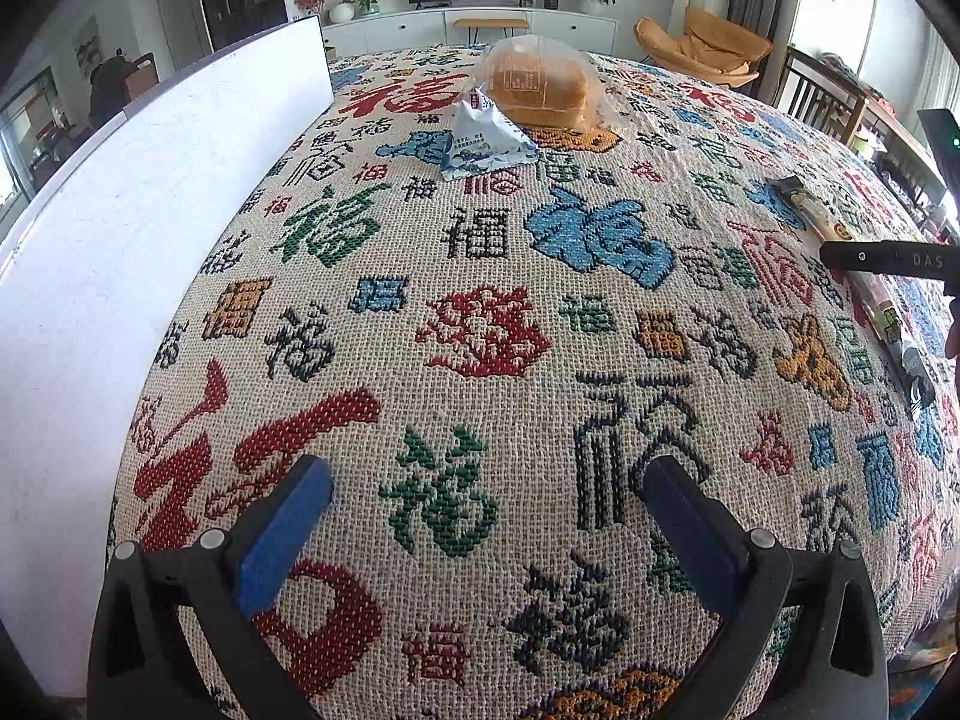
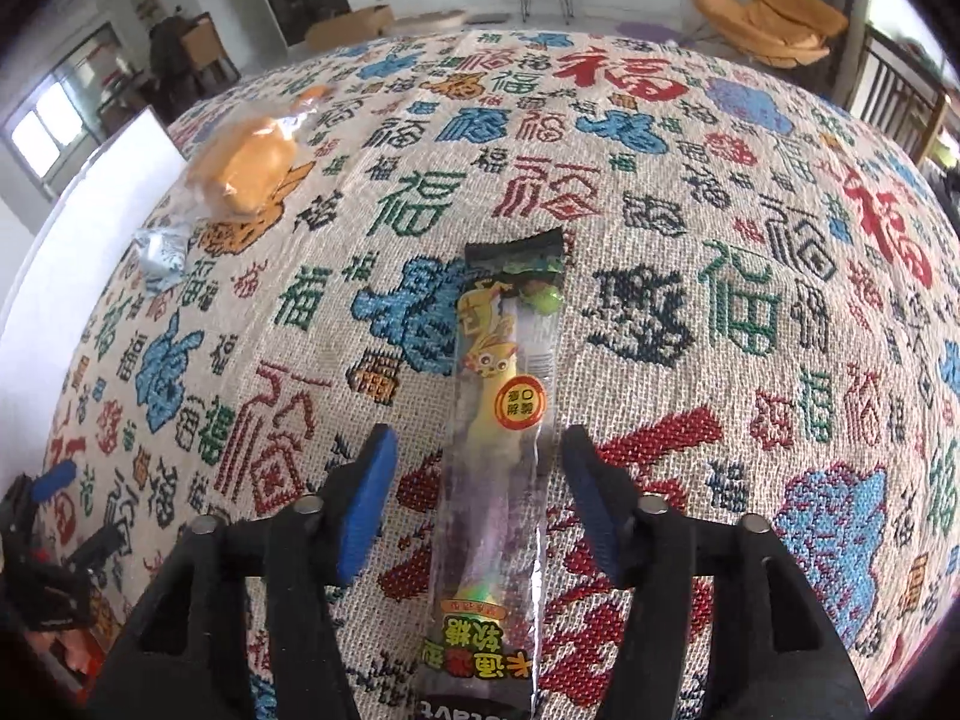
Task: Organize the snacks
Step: 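Hold the stick pack in the right tool above the blanket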
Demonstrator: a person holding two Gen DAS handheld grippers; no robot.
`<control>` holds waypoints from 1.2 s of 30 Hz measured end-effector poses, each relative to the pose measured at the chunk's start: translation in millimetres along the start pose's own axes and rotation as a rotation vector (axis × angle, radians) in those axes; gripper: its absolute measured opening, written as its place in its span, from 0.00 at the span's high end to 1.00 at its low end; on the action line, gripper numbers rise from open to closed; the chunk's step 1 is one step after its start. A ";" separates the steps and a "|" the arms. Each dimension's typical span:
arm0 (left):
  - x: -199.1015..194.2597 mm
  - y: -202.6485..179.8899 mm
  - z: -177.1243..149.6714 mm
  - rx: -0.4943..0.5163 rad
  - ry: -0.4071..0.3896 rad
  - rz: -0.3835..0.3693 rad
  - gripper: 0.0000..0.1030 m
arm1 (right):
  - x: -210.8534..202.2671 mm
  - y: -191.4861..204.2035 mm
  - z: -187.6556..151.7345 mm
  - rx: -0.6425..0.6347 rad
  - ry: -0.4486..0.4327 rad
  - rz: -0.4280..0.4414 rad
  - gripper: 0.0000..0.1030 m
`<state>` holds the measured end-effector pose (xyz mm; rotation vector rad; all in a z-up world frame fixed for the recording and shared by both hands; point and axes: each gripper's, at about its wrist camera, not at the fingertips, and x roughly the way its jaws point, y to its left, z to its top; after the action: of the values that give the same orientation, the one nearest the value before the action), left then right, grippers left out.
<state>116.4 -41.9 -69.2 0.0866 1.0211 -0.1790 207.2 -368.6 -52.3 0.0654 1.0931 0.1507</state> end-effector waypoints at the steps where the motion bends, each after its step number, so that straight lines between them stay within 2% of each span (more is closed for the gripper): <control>1: 1.1 0.1 1.2 0.000 0.000 0.000 0.00 | -0.3 4.7 -2.8 -0.029 -0.014 -0.023 0.35; 4: 0.3 0.0 0.4 0.000 0.000 0.000 0.00 | 1.4 17.8 -11.7 -0.113 -0.045 -0.072 0.30; 12: -0.3 -0.4 -0.1 0.000 0.000 0.000 0.00 | -9.0 6.5 -42.3 -0.104 -0.175 -0.069 0.26; 36: -0.2 -0.3 -0.4 0.001 0.000 0.001 0.00 | -8.4 6.3 -39.0 -0.104 -0.178 -0.074 0.26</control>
<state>115.9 -42.1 -69.2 0.0881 1.0206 -0.1791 168.2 -364.5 -62.0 -0.0536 0.9070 0.1326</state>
